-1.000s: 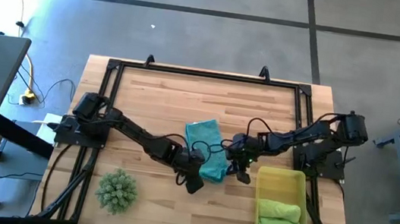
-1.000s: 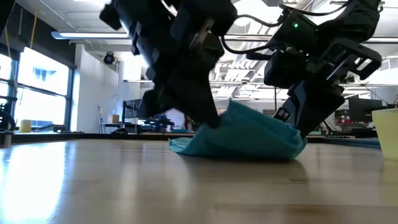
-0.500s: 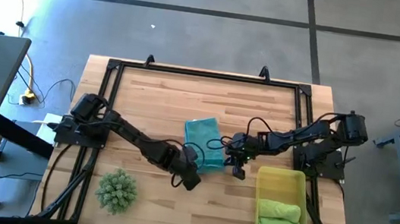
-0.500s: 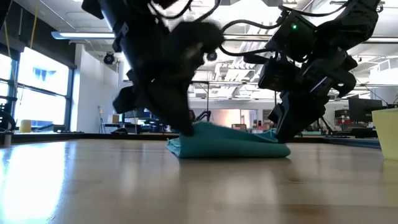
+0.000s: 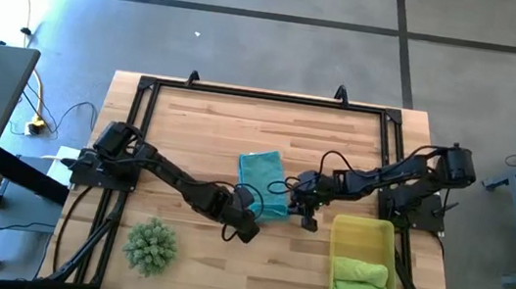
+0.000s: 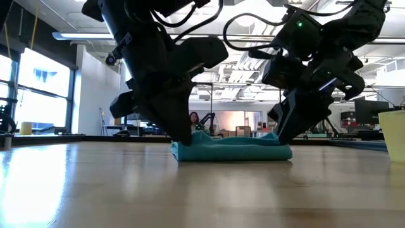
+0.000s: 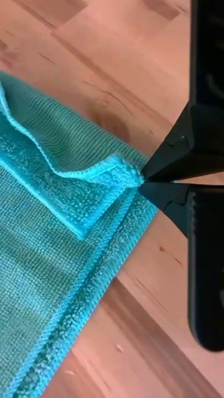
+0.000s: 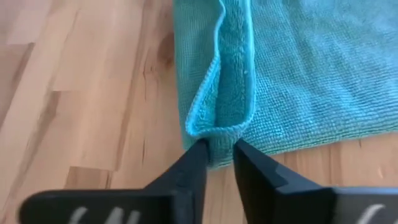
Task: Roll microfiber towels into tight, uniform cylinder then place into a basket
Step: Roll the blue microfiber cloth
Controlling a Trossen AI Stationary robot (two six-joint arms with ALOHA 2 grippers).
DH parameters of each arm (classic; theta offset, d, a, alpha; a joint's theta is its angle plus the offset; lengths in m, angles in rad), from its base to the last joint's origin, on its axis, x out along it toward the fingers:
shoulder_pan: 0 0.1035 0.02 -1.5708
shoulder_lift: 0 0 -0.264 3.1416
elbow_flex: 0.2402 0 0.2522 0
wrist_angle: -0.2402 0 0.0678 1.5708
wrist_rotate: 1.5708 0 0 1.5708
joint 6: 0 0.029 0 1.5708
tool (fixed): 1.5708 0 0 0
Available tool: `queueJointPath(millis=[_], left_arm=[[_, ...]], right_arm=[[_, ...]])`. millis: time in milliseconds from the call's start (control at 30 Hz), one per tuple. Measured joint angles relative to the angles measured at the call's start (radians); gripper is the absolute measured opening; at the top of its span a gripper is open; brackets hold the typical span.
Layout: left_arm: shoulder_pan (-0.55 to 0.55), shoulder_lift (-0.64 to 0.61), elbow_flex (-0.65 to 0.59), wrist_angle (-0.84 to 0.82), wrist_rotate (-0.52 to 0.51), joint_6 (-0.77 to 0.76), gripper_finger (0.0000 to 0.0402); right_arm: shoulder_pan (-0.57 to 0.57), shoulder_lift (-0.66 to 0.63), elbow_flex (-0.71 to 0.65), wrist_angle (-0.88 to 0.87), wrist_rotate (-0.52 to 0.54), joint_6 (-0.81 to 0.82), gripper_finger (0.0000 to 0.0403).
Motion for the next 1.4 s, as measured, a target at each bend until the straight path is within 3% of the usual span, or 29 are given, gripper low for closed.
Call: queueJointPath(millis=[167, 433, 733, 1167, 1400], left_arm=[[0.000, 0.037, 0.001, 0.012, 0.009, -0.001, 0.0001], [0.000, 0.052, 0.002, 0.017, 0.001, -0.001, 0.0001], [0.000, 0.054, 0.002, 0.029, -0.002, 0.000, 0.0001], [-0.013, 0.056, 0.000, 0.040, -0.009, 0.000, 0.0001], [-0.015, 0.030, -0.002, 0.033, 0.012, 0.103, 0.0047]], right_arm=[[-0.011, -0.073, 0.000, -0.056, 0.000, 0.000, 0.0106], [0.056, -0.199, 0.000, -0.039, -0.080, -0.021, 0.0112], [0.123, -0.056, 0.000, 0.035, 0.073, -0.109, 0.0112], [0.080, 0.053, 0.000, 0.058, 0.126, -0.140, 0.0112], [0.080, 0.074, 0.001, 0.056, 0.126, -0.154, 0.0112]])
